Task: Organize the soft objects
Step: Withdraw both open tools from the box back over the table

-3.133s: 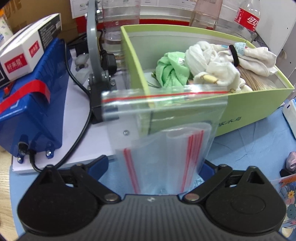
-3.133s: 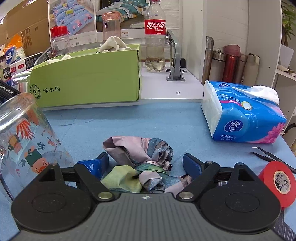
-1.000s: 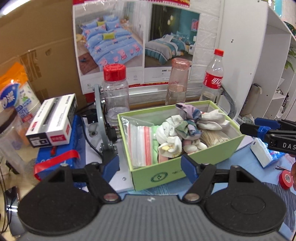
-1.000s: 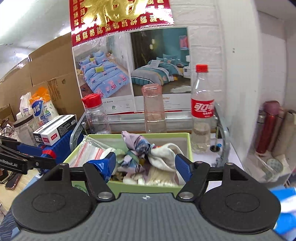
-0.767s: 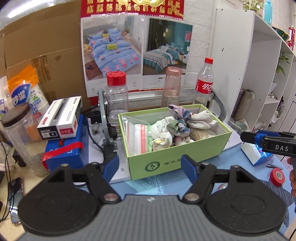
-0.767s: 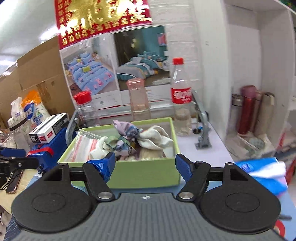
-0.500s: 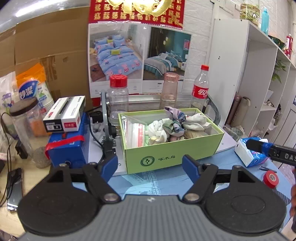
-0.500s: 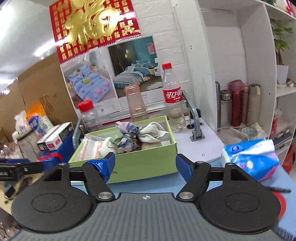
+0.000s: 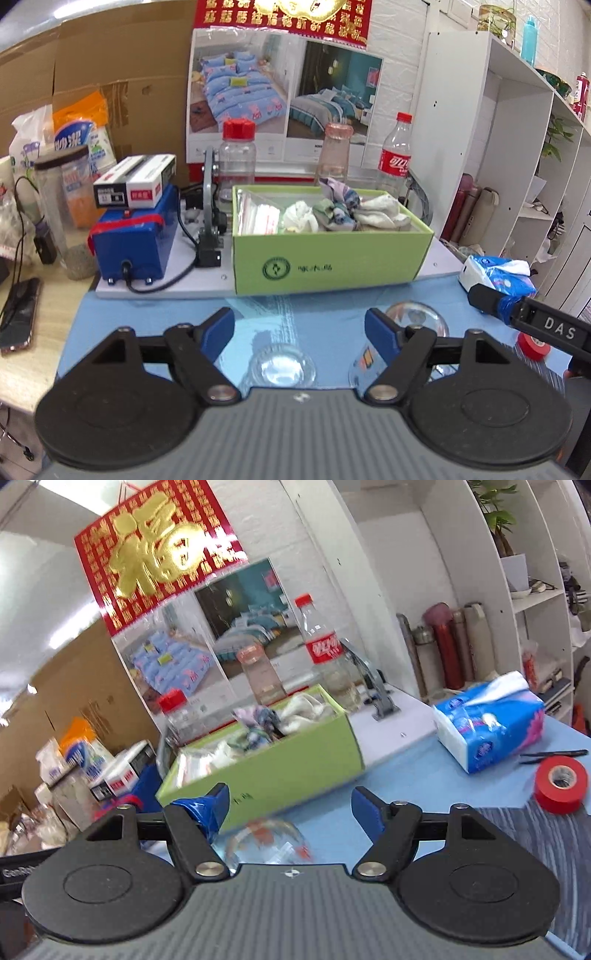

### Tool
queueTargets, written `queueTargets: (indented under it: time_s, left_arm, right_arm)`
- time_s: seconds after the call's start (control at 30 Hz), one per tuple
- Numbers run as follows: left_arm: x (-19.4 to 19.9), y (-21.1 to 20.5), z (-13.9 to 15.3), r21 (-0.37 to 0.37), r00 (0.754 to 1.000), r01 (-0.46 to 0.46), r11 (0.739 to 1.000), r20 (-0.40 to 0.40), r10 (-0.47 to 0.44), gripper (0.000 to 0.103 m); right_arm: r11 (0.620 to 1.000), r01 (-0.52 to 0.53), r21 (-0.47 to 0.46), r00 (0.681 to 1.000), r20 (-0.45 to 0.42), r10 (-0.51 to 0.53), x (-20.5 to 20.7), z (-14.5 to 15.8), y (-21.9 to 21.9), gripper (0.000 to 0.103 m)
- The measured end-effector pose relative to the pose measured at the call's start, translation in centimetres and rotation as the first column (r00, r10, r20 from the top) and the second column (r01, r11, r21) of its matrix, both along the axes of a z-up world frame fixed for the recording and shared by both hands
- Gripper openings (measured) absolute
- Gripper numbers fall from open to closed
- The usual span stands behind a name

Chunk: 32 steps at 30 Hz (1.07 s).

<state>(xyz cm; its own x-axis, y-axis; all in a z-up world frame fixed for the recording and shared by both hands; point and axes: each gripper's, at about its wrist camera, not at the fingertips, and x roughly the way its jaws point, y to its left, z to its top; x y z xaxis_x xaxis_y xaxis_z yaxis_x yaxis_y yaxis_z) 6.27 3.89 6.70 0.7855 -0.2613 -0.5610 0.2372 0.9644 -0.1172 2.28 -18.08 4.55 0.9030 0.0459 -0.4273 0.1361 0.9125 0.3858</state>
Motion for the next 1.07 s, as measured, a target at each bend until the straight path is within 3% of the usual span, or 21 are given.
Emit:
queueTargets:
  time_s: [0.2, 0.43, 0.67, 1.07]
  left_arm:
    - [-1.3, -0.3, -2.8, -0.048, 0.998, -0.009, 0.999, -0.059, 0.006, 0.079]
    - [-2.8, -1.3, -5.5, 0.017, 0.995, -0.033, 0.999, -0.097, 0.034, 0.079]
    - [-4.5, -2.4, -5.7, 0.126, 0.996, -0.081, 0.989, -0.034, 0.086, 0.079]
    - [-6.4, -3.5, -5.9, 0.179, 0.996, -0.086, 0.98, 0.054, 0.078, 0.094]
  right_arm:
    - [0.998, 0.053, -0.044, 0.996, -0.07, -0.056, -0.9, -2.2, -0.7, 0.06]
    - [0.998, 0.034, -0.049, 0.995, -0.089, -0.038, -2.3, -3.5, -1.1, 0.06]
    - [0.992, 0.015, -0.123, 0.992, -0.124, -0.031, -3.4, -3.4, -0.6, 0.06]
    - [0.994, 0.014, -0.107, 0.987, -0.157, -0.031, -4.3, -4.4, -0.8, 0.06]
